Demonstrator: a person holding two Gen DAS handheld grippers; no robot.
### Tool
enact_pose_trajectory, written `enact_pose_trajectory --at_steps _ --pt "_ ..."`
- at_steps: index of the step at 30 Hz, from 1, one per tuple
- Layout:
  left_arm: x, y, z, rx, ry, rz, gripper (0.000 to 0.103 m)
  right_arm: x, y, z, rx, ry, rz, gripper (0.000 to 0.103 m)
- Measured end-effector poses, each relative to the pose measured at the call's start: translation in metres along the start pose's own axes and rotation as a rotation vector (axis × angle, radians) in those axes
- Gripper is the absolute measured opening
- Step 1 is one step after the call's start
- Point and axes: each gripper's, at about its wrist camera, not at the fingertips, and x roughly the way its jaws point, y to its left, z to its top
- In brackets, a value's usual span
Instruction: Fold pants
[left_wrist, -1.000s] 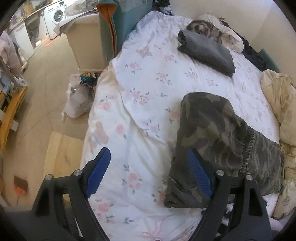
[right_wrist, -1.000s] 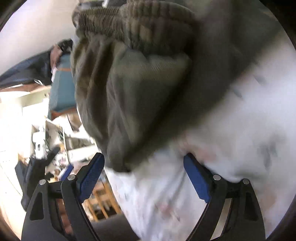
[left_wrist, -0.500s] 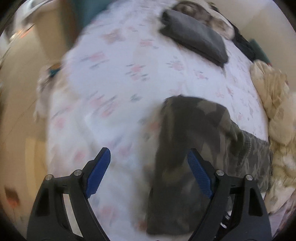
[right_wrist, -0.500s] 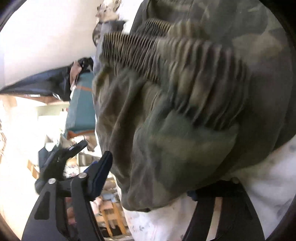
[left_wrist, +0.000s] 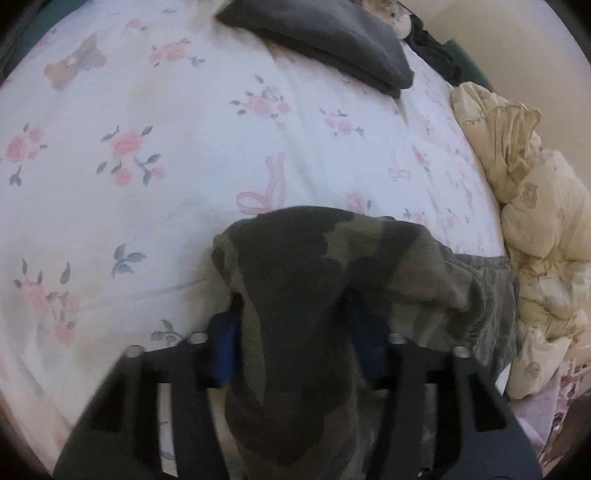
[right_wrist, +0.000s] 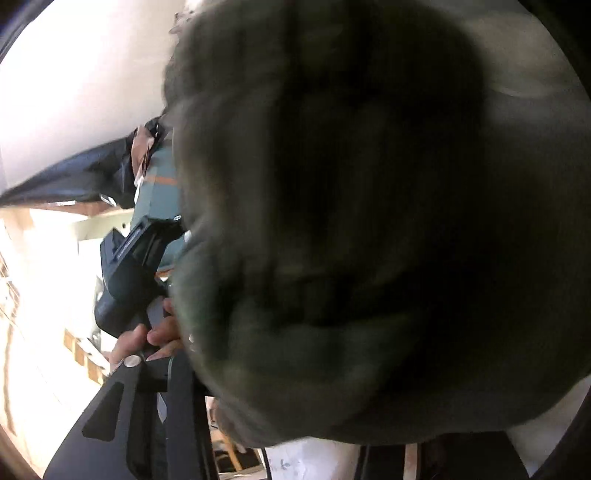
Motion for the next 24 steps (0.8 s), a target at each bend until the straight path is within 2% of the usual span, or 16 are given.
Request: enact_pose_trajectory --at_steps 1,2,3,6,9,12,16,19,21,22,24 --pt "-0.003 -0.006 -0.001 0.026 -0.010 0.006 0.026 0.000 0.007 0.000 -0.025 -0.002 -0.002 0.028" --pt "-0.006 -0.013 -0.002 0.053 -0.021 0.013 0.011 -0.002 0.018 0.001 -0.067 -0.013 -0.017 0.022" --pt "-0.012 -0.022 -0.003 0.087 -0.040 0.041 0.010 -0.004 0.025 0.000 -0.080 -0.018 -0.008 0.020" --pt "-0.028 -0.037 -0.003 0.116 -0.069 0.093 0.008 -0.009 0.047 -0.003 -0.124 -0.021 0.004 0.018" --pt "-0.054 -0.044 0.000 0.128 -0.101 0.100 0.007 -0.016 0.067 -0.007 -0.135 -0.026 0.026 0.018" --pt "-0.080 -0.050 -0.001 0.182 -0.110 0.144 0.007 -0.018 0.095 -0.019 -0.181 -0.023 0.049 0.018" --pt "-0.113 -0.031 -0.003 0.158 -0.087 0.207 0.007 -0.004 0.120 -0.049 -0.192 0.026 0.099 0.018" --pt "-0.134 -0.004 -0.015 0.137 -0.066 0.269 0.007 0.016 0.124 -0.076 -0.148 0.085 0.123 0.018" --pt "-0.133 0.012 -0.028 0.131 -0.047 0.327 0.008 0.030 0.119 -0.090 -0.142 0.101 0.100 0.018" --pt "-0.126 0.021 -0.038 0.134 -0.021 0.379 0.008 0.037 0.113 -0.093 -0.121 0.109 0.080 0.019" --pt "-0.109 0.038 -0.054 0.117 0.006 0.415 0.009 0.058 0.087 -0.096 -0.071 0.158 -0.018 0.029"
